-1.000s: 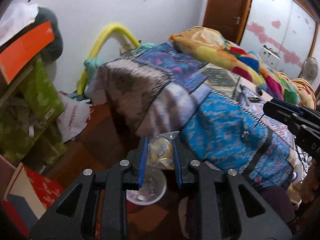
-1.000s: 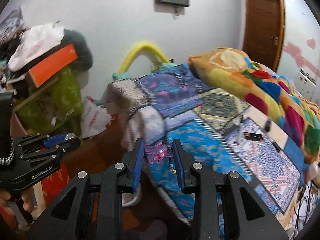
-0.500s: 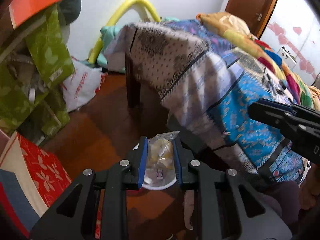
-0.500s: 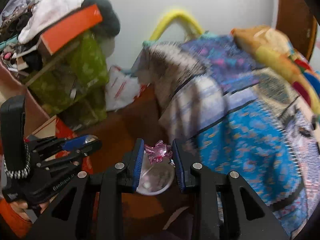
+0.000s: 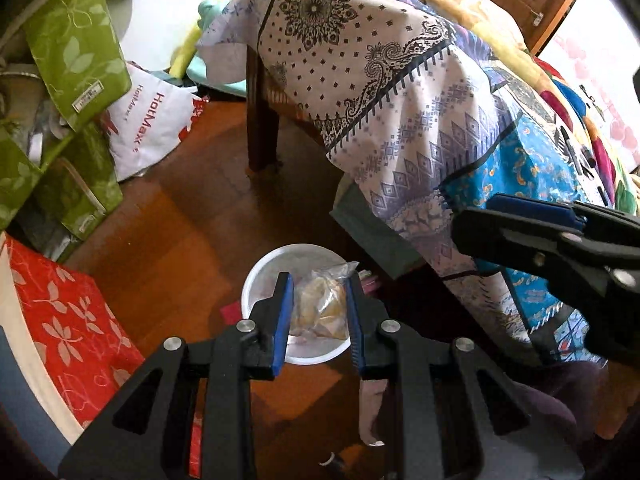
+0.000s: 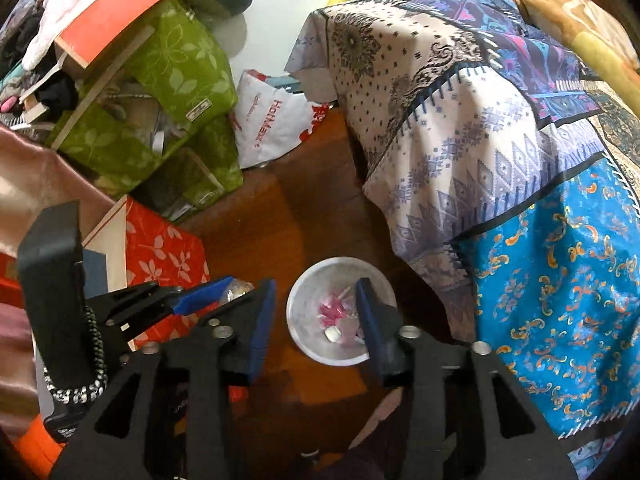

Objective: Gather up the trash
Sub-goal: 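Open right tool then left tool to drop both items into the bucket, then move both open tools back over the items on the bed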

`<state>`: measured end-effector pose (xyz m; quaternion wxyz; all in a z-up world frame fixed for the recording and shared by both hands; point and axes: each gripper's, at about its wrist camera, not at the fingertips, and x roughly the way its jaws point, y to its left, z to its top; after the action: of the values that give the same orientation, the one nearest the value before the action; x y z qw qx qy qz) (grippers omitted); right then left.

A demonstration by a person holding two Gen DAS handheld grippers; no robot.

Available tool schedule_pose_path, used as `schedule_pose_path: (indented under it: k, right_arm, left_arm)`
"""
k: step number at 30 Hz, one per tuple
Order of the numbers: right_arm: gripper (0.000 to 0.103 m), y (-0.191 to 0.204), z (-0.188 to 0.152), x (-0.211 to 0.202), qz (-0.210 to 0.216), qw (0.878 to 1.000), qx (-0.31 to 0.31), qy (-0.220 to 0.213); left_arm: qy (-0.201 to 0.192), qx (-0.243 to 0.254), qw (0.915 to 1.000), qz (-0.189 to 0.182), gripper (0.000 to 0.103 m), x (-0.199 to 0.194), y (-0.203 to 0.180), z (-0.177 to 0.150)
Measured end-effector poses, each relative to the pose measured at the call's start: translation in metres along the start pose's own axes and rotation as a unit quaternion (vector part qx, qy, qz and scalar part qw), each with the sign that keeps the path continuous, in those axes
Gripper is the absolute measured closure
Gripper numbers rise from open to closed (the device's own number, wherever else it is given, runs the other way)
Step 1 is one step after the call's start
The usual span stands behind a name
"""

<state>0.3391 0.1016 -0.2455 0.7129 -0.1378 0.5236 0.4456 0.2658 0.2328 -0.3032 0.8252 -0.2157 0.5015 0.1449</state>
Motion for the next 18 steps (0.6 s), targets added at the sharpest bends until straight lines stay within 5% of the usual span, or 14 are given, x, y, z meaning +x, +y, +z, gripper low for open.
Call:
schedule_pose_path:
  k: [3, 11, 13, 18]
  right_arm:
    - [0.060, -0.004, 0.001, -0.006, -0.004, 1.000, 0.001, -0.007]
    - [0.060, -0.018, 0.000, -0.029, -0.019, 0.999, 0.010, -0.026]
    - [0.060, -0.019, 0.000, -0.035, -0.019, 0.999, 0.013, -0.032]
    - [0.060, -0.022, -0.007, -0.059, -0.030, 0.998, 0.018, -0.051]
  left_arm:
    - [0.013, -0.006, 0.9999, 0.001, 0.069, 0.006, -0.001, 0.004]
    - [0.007, 0.015, 0.9998, 0.011, 0.066, -0.007, -0.012, 0.006]
    - [0.005, 0.022, 0.9996, 0.018, 0.053, -0.014, -0.016, 0.007]
    - [-0.003, 0.025, 0.9993, 0.030, 0.052, -0.028, -0.022, 0.009]
